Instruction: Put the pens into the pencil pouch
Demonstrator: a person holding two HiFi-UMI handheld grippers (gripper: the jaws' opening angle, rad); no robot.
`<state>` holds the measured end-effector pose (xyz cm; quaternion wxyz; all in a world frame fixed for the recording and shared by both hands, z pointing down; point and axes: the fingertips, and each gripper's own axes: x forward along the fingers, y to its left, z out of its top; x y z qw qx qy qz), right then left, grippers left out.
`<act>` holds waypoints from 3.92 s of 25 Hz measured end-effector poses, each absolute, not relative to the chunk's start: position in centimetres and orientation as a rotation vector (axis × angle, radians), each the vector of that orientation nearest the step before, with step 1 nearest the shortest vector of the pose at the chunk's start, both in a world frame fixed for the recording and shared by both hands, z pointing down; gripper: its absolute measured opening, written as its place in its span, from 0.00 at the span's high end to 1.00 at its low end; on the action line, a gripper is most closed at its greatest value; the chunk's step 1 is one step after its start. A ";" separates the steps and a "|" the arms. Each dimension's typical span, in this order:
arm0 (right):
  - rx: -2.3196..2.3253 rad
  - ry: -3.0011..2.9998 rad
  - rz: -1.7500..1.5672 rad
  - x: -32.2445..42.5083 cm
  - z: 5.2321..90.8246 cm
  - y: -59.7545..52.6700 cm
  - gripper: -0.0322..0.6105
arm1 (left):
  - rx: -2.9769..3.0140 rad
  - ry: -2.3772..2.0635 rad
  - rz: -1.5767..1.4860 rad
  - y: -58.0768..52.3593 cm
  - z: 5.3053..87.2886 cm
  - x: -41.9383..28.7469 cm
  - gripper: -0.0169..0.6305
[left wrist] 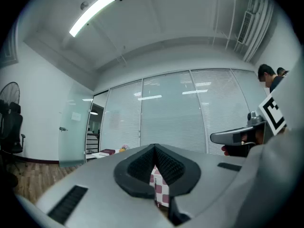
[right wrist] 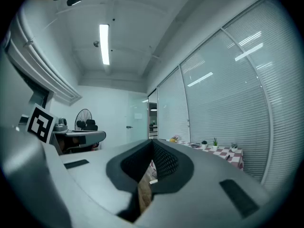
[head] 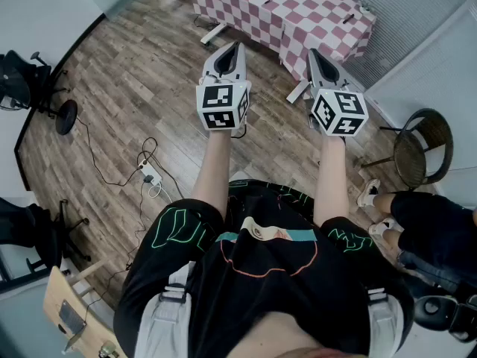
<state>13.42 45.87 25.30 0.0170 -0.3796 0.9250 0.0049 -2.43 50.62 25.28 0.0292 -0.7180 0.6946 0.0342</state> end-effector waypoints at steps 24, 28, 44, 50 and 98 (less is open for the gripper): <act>-1.246 2.808 -0.199 12.8 27.5 47.0 0.97 | -2.254 2.184 0.116 53.4 27.5 -4.9 0.98; -1.253 2.834 -0.188 12.7 28.2 46.5 0.97 | -2.255 2.226 0.151 53.0 28.6 -5.6 0.98; -1.322 3.006 -0.265 4.9 34.8 32.2 0.97 | -2.344 2.391 0.166 38.3 37.3 -13.4 0.98; -1.354 2.983 -0.264 -0.1 34.0 25.0 0.97 | -2.360 2.373 0.151 31.3 36.6 -18.5 0.98; -1.434 2.857 -0.230 -6.8 31.3 -6.4 0.97 | -2.520 2.135 0.068 1.0 34.0 -25.5 0.98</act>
